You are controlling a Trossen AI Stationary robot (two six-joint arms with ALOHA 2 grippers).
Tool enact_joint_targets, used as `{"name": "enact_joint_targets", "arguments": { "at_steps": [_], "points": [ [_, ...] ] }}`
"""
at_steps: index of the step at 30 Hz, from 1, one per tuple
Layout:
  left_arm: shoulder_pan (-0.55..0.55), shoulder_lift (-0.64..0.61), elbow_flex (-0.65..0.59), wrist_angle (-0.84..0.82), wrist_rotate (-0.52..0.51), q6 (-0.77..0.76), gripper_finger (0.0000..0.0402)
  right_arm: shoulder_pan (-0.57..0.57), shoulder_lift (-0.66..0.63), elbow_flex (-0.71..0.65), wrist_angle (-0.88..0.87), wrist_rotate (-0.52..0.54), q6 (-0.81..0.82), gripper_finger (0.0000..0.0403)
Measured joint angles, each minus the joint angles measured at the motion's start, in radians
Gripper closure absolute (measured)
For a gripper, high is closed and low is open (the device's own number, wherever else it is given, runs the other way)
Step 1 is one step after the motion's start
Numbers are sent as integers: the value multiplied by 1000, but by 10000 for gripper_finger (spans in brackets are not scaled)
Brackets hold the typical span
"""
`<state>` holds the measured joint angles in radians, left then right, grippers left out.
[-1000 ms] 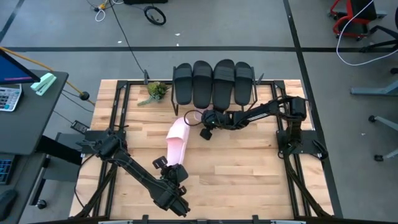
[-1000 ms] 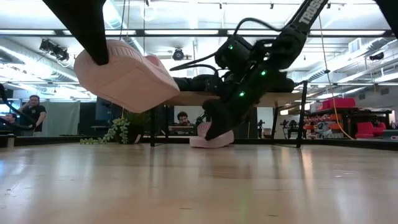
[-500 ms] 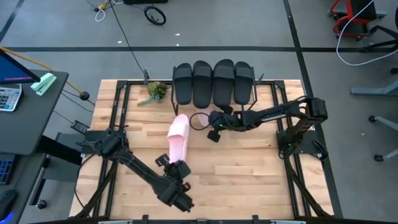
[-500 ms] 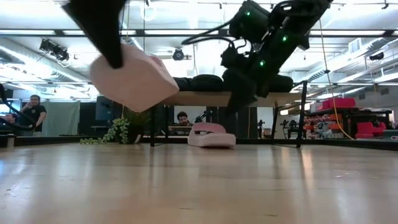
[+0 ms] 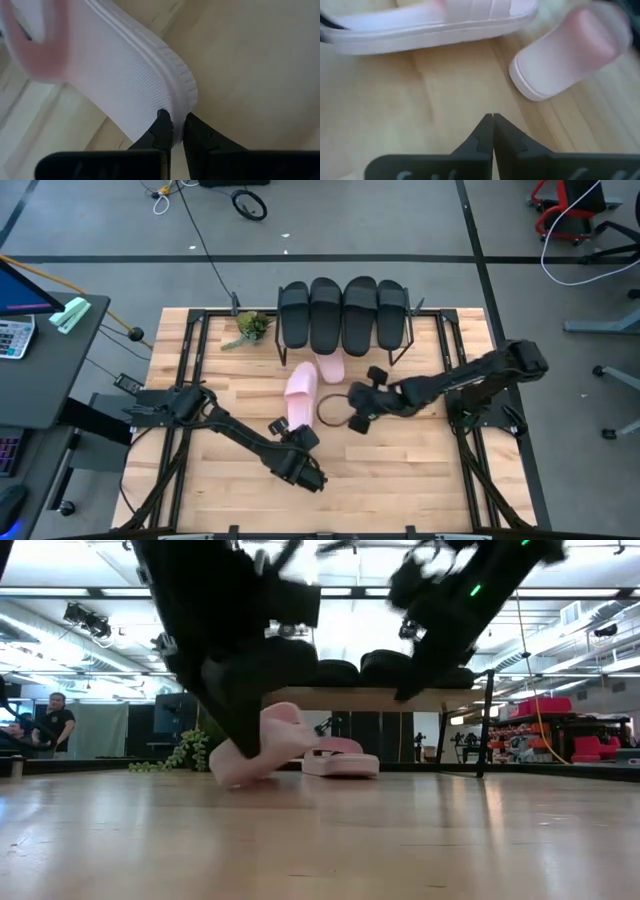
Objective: Pick and place slides into the shelf
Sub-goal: Put the pink slide under the shelf
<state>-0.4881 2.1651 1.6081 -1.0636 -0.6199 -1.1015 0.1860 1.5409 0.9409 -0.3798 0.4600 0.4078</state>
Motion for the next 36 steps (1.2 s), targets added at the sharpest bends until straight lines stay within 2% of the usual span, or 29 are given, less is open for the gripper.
{"name": "enact_joint_targets", "arguments": {
  "at_steps": [6, 11, 20, 29, 36],
  "points": [
    [30, 0, 14, 1, 21, -4, 373, 149, -153, 1, -49, 170, 45, 392],
    [75, 0, 16, 34, 33, 45, 373, 243, -247, 1, -53, 264, 45, 393],
    [167, 0, 17, 66, 52, 155, 373, 351, -294, 1, -56, 276, 37, 392],
    [249, 0, 17, 65, 82, 235, 374, 388, -293, 1, -56, 277, 41, 392],
    [226, -1, 17, 4, 80, 194, 374, 387, -293, 1, -63, 277, 42, 393]
  ]
}}
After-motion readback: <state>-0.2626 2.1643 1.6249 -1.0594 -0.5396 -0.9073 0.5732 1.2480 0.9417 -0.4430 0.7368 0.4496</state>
